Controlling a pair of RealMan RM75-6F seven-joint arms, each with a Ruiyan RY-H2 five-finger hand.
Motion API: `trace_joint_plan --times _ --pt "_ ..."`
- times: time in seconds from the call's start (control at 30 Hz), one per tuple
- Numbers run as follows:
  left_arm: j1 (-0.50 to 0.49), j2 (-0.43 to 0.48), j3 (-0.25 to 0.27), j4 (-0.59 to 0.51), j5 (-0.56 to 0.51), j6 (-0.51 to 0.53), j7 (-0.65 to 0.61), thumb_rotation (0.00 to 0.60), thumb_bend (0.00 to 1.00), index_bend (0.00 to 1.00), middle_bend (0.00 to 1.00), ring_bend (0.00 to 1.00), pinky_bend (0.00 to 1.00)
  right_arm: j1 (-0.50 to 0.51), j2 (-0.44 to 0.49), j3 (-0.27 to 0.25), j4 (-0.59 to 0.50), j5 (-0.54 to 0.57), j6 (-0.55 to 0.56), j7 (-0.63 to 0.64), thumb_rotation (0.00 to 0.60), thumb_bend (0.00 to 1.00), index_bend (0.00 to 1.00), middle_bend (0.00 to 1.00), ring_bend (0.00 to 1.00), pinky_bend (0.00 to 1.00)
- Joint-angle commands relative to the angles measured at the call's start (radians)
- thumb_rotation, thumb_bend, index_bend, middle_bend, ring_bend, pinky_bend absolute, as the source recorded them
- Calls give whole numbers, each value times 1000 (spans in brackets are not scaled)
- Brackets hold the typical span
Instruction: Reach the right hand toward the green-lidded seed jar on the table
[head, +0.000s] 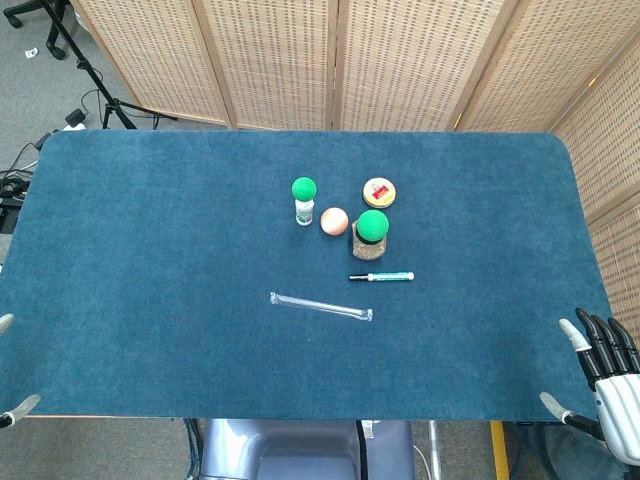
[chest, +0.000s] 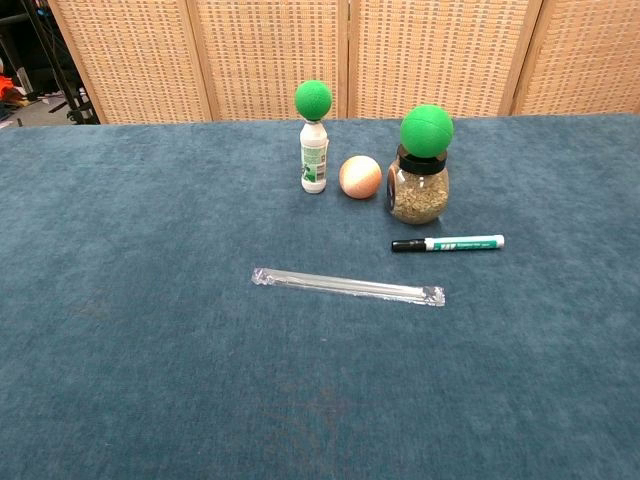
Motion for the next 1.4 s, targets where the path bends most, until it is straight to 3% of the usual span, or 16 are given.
trace_joint_plan --times 0.03,0.47,0.5,0.57,0.63,0.7,0.77,0.83,0.9,1.1,1.27,1.4 --pt "-3 -1 -1 -2 -2 -6 6 600 44 0 0 0 0 1 2 -2 -1 -1 -2 5 600 0 0 0 0 0" --pt "5 -1 -3 1 -1 12 -4 600 55 0 0 0 0 11 -9 4 3 33 -35 0 600 12 0 0 0 0" --pt "5 -1 -4 0 -2 11 -4 600 55 0 0 0 0 16 -12 9 4 43 -45 -6 600 62 0 1 0 0" --pt "2 0 -7 -6 -8 7 -5 600 56 0 0 0 0 33 -25 32 8 77 -67 -24 600 256 0 108 73 80" --pt "0 -1 -10 -10 -11 3 2 600 56 0 0 0 0 57 -35 63 19 104 -87 -49 600 535 0 436 370 368" --pt "-3 -3 -13 -19 -16 -3 13 600 57 0 0 0 0 93 -42 97 26 122 -114 -68 600 756 0 696 639 636" --pt "-6 -4 -15 -26 -19 -8 23 600 58 0 0 0 0 145 -35 122 31 130 -173 -66 600 915 0 783 742 776" --pt "-12 -11 -20 -31 -29 -25 46 600 58 0 0 0 0 263 8 146 26 164 -370 -48 600 991 0 790 765 854" --pt "-16 -13 -23 -37 -37 -34 56 600 59 0 0 0 0 323 38 160 7 197 -475 -50 600 1000 0 790 768 882" --pt "-30 -18 -38 -50 -71 -62 77 600 58 0 0 0 0 435 65 189 -73 280 -654 -131 600 1000 0 789 777 898" --pt "-42 -22 -47 -63 -98 -90 97 600 59 0 0 0 0 504 59 215 -146 360 -738 -246 600 1000 0 788 778 898" --pt "-58 -25 -58 -76 -130 -122 117 600 60 0 0 0 0 587 37 264 -220 458 -785 -379 600 1000 0 788 780 898"
